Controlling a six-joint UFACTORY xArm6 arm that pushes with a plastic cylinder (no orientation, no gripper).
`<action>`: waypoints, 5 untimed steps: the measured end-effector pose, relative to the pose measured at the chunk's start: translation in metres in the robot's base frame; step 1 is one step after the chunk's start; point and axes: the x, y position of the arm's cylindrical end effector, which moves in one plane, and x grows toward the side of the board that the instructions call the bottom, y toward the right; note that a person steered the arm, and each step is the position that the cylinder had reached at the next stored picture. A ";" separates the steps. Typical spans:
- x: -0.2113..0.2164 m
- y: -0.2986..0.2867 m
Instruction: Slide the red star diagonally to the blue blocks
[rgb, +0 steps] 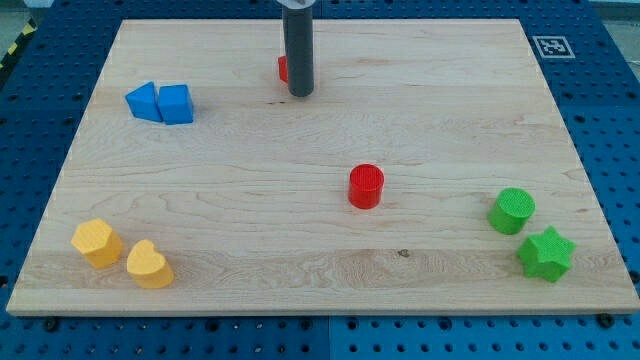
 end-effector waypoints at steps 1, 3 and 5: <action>-0.031 0.000; -0.076 0.000; -0.070 0.002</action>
